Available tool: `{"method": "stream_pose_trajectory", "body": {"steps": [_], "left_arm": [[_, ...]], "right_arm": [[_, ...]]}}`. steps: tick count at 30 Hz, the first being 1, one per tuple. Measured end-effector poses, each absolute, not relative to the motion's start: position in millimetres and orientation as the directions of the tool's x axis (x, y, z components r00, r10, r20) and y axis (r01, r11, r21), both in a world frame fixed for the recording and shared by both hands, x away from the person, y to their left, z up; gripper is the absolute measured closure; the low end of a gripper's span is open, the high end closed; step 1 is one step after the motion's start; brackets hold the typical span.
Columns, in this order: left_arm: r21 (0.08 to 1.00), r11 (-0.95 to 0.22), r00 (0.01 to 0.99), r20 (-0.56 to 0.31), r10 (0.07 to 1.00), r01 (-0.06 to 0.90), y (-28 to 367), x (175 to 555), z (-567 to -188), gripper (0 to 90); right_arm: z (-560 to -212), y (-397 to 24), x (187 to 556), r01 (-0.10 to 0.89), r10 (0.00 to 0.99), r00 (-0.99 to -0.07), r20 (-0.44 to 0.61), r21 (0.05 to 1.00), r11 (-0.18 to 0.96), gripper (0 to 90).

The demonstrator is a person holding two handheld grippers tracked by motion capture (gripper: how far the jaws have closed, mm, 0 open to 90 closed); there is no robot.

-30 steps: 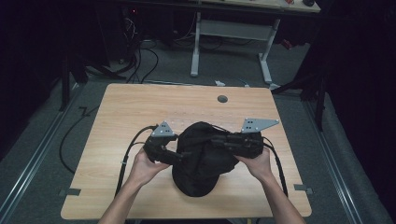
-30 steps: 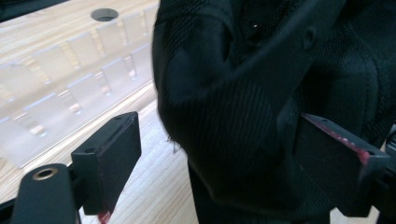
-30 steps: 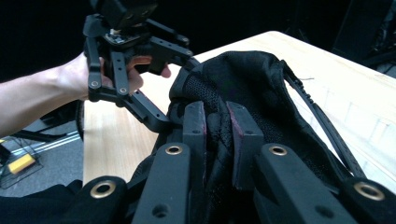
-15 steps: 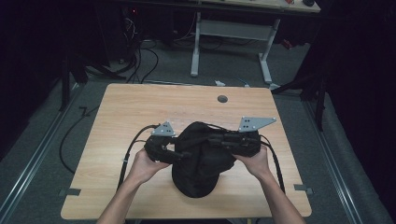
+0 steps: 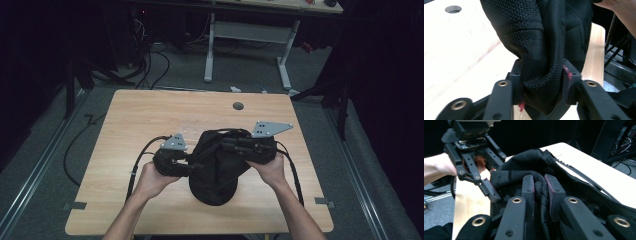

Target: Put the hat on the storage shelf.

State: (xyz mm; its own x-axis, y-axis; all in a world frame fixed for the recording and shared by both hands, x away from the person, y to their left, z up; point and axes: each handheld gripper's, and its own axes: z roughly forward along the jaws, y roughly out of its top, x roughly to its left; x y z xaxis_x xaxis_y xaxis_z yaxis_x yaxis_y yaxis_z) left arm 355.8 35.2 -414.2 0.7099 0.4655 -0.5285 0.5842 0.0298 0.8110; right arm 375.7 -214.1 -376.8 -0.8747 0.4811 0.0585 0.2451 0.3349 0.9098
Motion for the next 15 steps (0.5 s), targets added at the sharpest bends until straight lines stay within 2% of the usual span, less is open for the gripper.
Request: {"method": "stream_pose_trajectory", "body": {"steps": [7, 11, 15], "left_arm": [[0.811, -0.002, 0.731, -0.526, 0.434, 0.585, 37, 350, -412, 75.4], [0.801, 0.038, 0.715, -0.554, 0.427, 0.598, 45, 352, -410, 82.0], [0.802, 0.055, 0.703, -0.552, 0.449, 0.595, 48, 352, -410, 83.9]], "right_arm": [[-378, -209, 379, 0.24, 0.493, -0.869, 0.041, 0.907, 0.346, 78.8], [-379, -207, 380, 0.232, 0.497, -0.867, 0.037, 0.913, 0.337, 78.3], [-381, -203, 379, 0.229, 0.506, -0.862, 0.03, 0.914, 0.336, 76.0]]}}
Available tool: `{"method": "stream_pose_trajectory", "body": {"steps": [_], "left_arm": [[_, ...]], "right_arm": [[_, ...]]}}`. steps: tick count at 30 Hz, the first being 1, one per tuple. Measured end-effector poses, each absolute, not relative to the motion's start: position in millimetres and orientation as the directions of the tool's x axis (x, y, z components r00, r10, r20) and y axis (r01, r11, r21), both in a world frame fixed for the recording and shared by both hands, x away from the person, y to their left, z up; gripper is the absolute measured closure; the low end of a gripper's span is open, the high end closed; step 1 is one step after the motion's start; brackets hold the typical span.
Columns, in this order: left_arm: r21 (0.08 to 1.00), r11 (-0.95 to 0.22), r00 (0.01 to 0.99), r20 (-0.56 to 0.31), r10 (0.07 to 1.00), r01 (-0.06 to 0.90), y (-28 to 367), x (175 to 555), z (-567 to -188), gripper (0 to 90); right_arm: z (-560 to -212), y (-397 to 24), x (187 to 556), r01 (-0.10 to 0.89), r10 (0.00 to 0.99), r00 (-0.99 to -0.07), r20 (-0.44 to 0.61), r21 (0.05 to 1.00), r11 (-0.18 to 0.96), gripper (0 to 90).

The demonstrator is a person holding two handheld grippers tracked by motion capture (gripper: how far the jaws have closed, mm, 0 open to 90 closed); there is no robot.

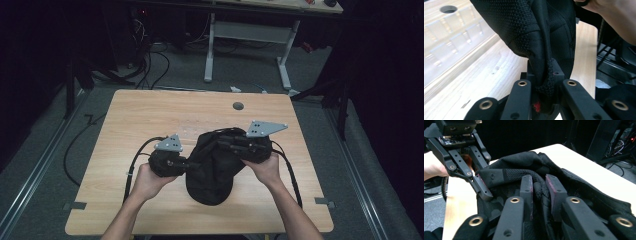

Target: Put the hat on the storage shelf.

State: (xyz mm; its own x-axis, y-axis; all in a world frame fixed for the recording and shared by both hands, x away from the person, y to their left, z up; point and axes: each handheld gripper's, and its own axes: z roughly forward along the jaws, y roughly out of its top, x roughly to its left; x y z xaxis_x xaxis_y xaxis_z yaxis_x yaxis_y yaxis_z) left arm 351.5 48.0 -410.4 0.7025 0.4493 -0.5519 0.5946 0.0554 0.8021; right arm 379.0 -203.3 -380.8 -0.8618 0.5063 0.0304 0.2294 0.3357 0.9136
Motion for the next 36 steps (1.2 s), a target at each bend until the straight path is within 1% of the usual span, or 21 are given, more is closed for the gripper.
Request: {"method": "stream_pose_trajectory", "body": {"steps": [2, 3, 4, 5, 6, 9, 10, 13, 16, 20, 21, 23, 25, 27, 32, 36], "left_arm": [[0.803, 0.071, 0.694, -0.551, 0.463, 0.591, 50, 351, -409, 84.5], [0.804, 0.091, 0.684, -0.554, 0.475, 0.588, 52, 352, -408, 84.7], [0.804, 0.091, 0.684, -0.554, 0.475, 0.588, 52, 352, -408, 84.8], [0.807, 0.094, 0.682, -0.55, 0.482, 0.584, 53, 352, -407, 84.8], [0.809, 0.113, 0.675, -0.549, 0.492, 0.576, 54, 352, -406, 84.9], [0.808, 0.121, 0.664, -0.55, 0.507, 0.577, 55, 354, -407, 84.9], [0.808, 0.121, 0.664, -0.55, 0.507, 0.577, 55, 354, -407, 84.9], [0.807, 0.139, 0.642, -0.549, 0.535, 0.574, 58, 357, -408, 84.9], [0.802, 0.199, 0.617, -0.568, 0.545, 0.563, 66, 359, -404, 84.9], [0.801, 0.235, 0.595, -0.573, 0.563, 0.55, 70, 361, -399, 84.8], [0.801, 0.255, 0.581, -0.577, 0.575, 0.542, 72, 364, -398, 84.8], [0.801, 0.264, 0.576, -0.577, 0.58, 0.537, 74, 365, -397, 84.7], [0.8, 0.296, 0.559, -0.584, 0.589, 0.522, 76, 366, -394, 84.7], [0.804, 0.303, 0.56, -0.579, 0.592, 0.511, 76, 366, -394, 84.7], [0.81, 0.337, 0.548, -0.576, 0.607, 0.479, 79, 370, -389, 84.7], [0.807, 0.348, 0.536, -0.581, 0.613, 0.477, 80, 374, -388, 84.7]], "right_arm": [[-381, -203, 378, 0.232, 0.507, -0.861, 0.036, 0.915, 0.329, 72.5], [-380, -203, 377, 0.232, 0.515, -0.856, 0.035, 0.917, 0.325, 65.4], [-380, -203, 377, 0.232, 0.515, -0.856, 0.035, 0.917, 0.325, 65.4], [-380, -204, 375, 0.231, 0.524, -0.851, 0.032, 0.919, 0.319, 59.6], [-380, -204, 374, 0.226, 0.529, -0.848, 0.027, 0.922, 0.316, 56.8], [-379, -205, 371, 0.218, 0.549, -0.836, 0.016, 0.927, 0.305, 50.4], [-379, -205, 371, 0.218, 0.549, -0.836, 0.016, 0.927, 0.305, 50.4], [-376, -210, 368, 0.208, 0.568, -0.823, 0.006, 0.934, 0.291, 46.3], [-374, -219, 362, 0.201, 0.58, -0.814, 0.008, 0.942, 0.268, 45.7], [-380, -227, 358, 0.212, 0.609, -0.793, 0.009, 0.942, 0.262, 45.9], [-386, -233, 357, 0.234, 0.623, -0.781, 0.025, 0.938, 0.256, 46.1], [-390, -236, 357, 0.243, 0.631, -0.775, 0.026, 0.935, 0.259, 46.1], [-402, -246, 354, 0.281, 0.658, -0.752, 0.042, 0.923, 0.263, 46.0], [-406, -250, 353, 0.289, 0.669, -0.743, 0.041, 0.92, 0.265, 46.1], [-442, -273, 348, 0.391, 0.72, -0.687, 0.094, 0.883, 0.258, 45.8], [-476, -291, 346, 0.456, 0.796, -0.598, 0.097, 0.857, 0.238, 47.3]]}}
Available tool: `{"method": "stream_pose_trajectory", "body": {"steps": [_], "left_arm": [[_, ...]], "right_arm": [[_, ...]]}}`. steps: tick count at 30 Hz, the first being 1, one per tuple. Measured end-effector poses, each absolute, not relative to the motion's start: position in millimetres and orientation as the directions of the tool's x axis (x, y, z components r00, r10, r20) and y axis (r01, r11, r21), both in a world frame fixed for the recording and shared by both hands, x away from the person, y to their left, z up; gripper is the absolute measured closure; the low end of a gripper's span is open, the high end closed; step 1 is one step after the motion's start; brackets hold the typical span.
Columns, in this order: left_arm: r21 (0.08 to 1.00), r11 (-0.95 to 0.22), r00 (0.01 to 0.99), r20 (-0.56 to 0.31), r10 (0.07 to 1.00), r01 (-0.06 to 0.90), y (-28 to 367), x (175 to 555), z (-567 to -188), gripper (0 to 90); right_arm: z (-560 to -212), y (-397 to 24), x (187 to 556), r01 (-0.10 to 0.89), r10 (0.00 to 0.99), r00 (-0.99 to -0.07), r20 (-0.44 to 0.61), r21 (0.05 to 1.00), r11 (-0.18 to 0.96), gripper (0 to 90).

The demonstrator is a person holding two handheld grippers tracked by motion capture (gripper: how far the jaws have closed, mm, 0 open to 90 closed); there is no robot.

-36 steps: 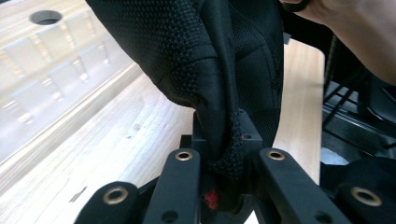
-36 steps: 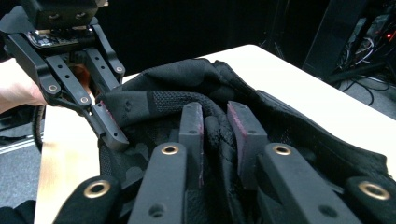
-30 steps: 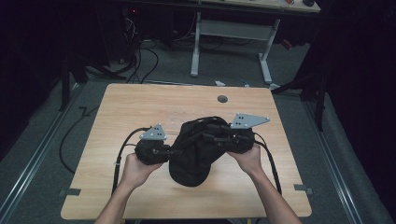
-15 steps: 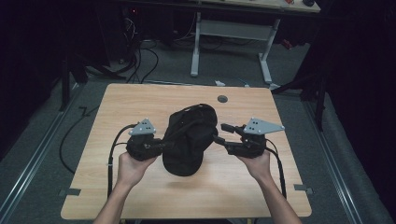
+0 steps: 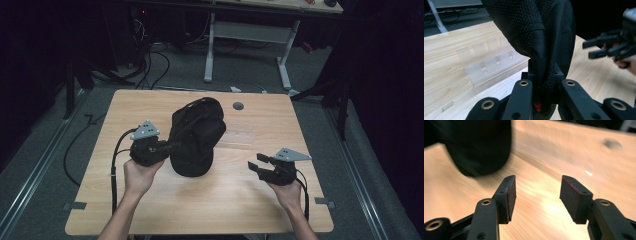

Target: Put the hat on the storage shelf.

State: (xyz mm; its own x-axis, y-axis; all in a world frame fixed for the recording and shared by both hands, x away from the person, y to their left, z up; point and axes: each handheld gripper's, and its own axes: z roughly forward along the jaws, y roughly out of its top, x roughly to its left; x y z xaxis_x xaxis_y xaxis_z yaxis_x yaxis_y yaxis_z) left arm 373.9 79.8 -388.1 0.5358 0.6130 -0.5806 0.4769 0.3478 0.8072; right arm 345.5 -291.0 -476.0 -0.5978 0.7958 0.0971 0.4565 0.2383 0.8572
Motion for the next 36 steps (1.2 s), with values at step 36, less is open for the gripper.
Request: {"method": "stream_pose_trajectory", "body": {"steps": [36], "left_arm": [[0.829, 0.447, 0.434, -0.558, 0.707, 0.337, 86, 423, -357, 84.5]], "right_arm": [[-530, -306, 350, 0.624, 0.921, -0.39, -0.022, 0.729, 0.282, 40.5]]}}
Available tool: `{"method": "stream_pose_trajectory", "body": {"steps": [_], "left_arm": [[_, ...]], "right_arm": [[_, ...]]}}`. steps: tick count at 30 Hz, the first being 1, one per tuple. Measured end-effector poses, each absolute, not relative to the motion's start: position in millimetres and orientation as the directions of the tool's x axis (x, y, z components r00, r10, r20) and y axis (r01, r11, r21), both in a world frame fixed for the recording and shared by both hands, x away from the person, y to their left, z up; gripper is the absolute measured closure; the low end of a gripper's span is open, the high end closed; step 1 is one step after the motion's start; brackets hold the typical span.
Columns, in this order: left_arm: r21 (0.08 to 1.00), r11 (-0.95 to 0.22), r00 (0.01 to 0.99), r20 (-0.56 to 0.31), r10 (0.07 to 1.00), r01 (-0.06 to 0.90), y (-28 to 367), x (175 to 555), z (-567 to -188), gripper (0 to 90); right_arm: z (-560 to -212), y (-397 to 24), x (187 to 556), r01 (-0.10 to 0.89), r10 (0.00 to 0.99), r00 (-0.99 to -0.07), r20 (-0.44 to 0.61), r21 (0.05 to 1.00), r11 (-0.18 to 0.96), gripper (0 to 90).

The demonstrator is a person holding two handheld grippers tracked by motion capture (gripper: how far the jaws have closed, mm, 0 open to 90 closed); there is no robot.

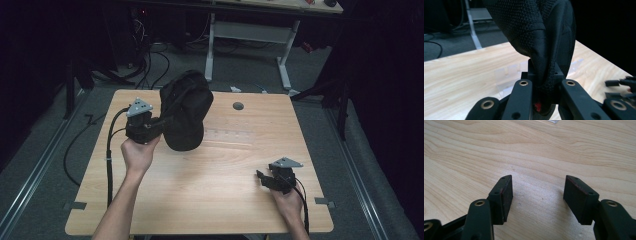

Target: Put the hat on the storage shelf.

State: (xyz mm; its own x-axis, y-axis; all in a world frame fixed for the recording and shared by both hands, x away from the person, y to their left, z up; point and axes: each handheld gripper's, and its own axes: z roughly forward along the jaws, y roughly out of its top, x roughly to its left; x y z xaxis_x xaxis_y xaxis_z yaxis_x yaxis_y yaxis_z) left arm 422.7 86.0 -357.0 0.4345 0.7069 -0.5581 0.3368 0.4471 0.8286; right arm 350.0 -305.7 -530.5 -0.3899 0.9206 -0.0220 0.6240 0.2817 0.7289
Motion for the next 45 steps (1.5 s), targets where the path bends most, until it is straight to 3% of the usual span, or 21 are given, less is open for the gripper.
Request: {"method": "stream_pose_trajectory", "body": {"steps": [21, 45], "left_arm": [[0.874, 0.433, 0.33, -0.485, 0.81, 0.221, 77, 460, -352, 84.5], [0.902, 0.388, 0.261, -0.428, 0.866, 0.191, 69, 476, -368, 84.3]], "right_arm": [[-530, -305, 350, 0.626, 0.921, -0.388, -0.019, 0.728, 0.279, 39.4], [-531, -305, 350, 0.626, 0.922, -0.387, -0.019, 0.729, 0.278, 39.2]]}}
